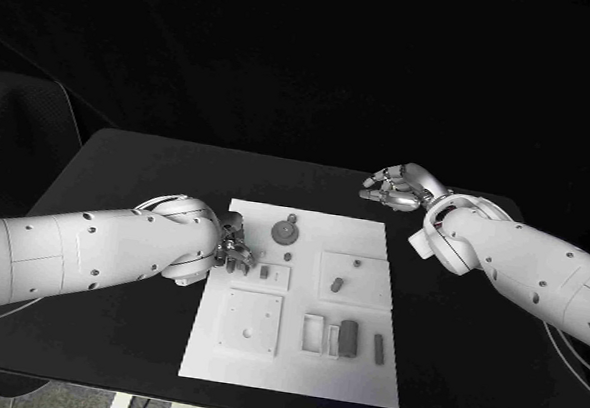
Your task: Assemble the parts on the task board
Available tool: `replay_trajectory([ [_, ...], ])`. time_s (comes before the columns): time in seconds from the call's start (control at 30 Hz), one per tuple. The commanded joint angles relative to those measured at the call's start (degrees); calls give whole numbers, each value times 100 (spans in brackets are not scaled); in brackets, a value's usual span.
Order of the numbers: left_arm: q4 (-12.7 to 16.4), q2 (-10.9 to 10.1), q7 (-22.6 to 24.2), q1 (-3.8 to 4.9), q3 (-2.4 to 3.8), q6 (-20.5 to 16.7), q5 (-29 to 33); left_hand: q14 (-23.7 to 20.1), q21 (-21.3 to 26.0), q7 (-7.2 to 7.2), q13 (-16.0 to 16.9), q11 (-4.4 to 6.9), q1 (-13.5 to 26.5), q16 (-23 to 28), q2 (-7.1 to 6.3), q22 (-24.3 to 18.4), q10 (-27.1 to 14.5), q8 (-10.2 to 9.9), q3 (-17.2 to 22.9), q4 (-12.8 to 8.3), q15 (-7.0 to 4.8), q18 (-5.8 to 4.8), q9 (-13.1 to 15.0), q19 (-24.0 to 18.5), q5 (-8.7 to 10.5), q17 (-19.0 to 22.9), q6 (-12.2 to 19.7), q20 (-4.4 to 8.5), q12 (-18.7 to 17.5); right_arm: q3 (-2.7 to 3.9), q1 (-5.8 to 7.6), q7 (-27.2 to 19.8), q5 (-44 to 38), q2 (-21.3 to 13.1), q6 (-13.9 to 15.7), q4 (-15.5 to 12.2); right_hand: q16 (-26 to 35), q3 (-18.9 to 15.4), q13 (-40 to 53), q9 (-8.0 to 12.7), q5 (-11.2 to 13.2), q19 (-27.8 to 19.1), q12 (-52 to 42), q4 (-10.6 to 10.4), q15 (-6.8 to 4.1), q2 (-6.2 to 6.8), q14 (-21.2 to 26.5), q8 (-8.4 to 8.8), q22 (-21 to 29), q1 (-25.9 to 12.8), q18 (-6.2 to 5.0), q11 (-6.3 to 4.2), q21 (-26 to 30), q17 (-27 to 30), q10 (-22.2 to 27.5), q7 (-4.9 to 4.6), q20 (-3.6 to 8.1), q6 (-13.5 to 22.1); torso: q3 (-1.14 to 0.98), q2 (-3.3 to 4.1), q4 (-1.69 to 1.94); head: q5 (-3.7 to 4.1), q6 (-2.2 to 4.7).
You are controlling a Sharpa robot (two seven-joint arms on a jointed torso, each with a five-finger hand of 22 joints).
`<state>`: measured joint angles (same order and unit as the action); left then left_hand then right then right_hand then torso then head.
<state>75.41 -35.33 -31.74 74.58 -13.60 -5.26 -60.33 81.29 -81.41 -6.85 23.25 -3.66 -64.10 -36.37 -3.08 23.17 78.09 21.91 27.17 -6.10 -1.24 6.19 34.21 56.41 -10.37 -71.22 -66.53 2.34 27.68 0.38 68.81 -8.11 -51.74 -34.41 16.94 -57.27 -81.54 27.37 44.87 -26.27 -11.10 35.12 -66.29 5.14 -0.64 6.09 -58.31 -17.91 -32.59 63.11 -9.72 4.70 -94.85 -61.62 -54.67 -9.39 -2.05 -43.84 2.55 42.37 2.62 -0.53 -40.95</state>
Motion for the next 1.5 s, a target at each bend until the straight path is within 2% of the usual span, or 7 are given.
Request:
replay_trajectory([
  [0.03, 13, 14, 8, -15, -5, 139, -43, 4, -29, -9, -9, 19, 48, -34, 2, 10, 72, 1, -4, 40, -39, 235, 3, 42, -13, -5, -50, 14, 17, 0, -3, -30, -5, 0, -76, -5, 25, 3, -8, 6, 30, -34, -8, -34, 2, 18, 54, -22, 9, -61, 67, 10, -115, 6, 28, -36, 10, -5, -2, -2, 2, 4, -4],
  [0.37, 45, -11, 2, -14, -5, 192, -32, 7, -41, -10, -16, 22, 167, -41, -111, 12, 82, -13, -59, 79, -42, 238, 3, 50, -10, -4, -51, 17, 9, 0, -6, -29, -5, -1, -79, -3, 25, 3, -8, 6, 30, -34, -8, -35, 2, 18, 54, -22, 10, -63, 67, 10, -115, 6, 28, -36, 10, -5, -5, -3, 2, 2, -20],
  [0.6, 43, -13, 0, -14, -5, 181, -35, 13, -52, -9, -24, 25, 362, -49, -271, 12, 97, -29, -146, 142, -46, 243, 6, 57, -9, 1, -63, 19, 0, 0, -14, -30, -5, -1, -80, 2, 25, 3, -9, 7, 30, -34, -8, -35, 2, 18, 54, -22, 10, -65, 67, 10, -115, 7, 28, -36, 10, -5, -4, -2, 2, 0, -29],
  [0.83, 37, -13, -5, -15, -5, 167, -39, 17, -55, -8, -25, 27, 419, -52, -306, 12, 104, -34, -171, 160, -48, 245, 7, 60, -8, 2, -66, 20, -1, 0, -16, -30, -5, -1, -82, 0, 25, 3, -9, 7, 30, -34, -9, -36, 2, 18, 55, -22, 10, -67, 67, 10, -115, 7, 28, -36, 10, -5, -5, -2, 3, 1, -32],
  [1.0, 32, -11, -10, -15, -5, 172, -44, 25, -60, -2, -23, 35, 410, -58, -273, 13, 118, -31, -150, 158, -54, 253, 10, 69, -18, 1, -77, 27, 4, 0, -16, -30, -5, -3, -80, 0, 25, 3, -10, 7, 30, -35, -9, -36, 2, 18, 55, -23, 10, -68, 67, 10, -115, 7, 29, -36, 10, -5, -4, -2, 2, 0, -34],
  [1.37, 30, -9, -5, -15, -5, 157, -70, 98, -116, 35, -15, 83, 102, -125, -27, 27, 217, -15, 130, -21, -105, 303, 37, 138, -34, -14, -175, 62, 32, 0, -17, -31, -5, -1, -86, 3, 24, 4, -11, 7, 30, -35, -9, -37, 2, 17, 55, -23, 11, -71, 67, 10, -115, 8, 29, -36, 10, -4, -4, -2, 1, 1, -45],
  [1.5, 33, -12, 5, -15, -4, 124, -67, 121, -135, 49, -14, 95, -22, -152, 24, 33, 249, -7, 223, -80, -118, 310, 47, 157, -48, -21, -211, 67, 39, 0, -18, -25, -5, 1, -102, 5, 24, 4, -11, 7, 30, -35, -9, -38, 2, 17, 55, -23, 11, -73, 67, 10, -115, 8, 29, -36, 10, -4, -4, -1, 0, 3, -47],
])
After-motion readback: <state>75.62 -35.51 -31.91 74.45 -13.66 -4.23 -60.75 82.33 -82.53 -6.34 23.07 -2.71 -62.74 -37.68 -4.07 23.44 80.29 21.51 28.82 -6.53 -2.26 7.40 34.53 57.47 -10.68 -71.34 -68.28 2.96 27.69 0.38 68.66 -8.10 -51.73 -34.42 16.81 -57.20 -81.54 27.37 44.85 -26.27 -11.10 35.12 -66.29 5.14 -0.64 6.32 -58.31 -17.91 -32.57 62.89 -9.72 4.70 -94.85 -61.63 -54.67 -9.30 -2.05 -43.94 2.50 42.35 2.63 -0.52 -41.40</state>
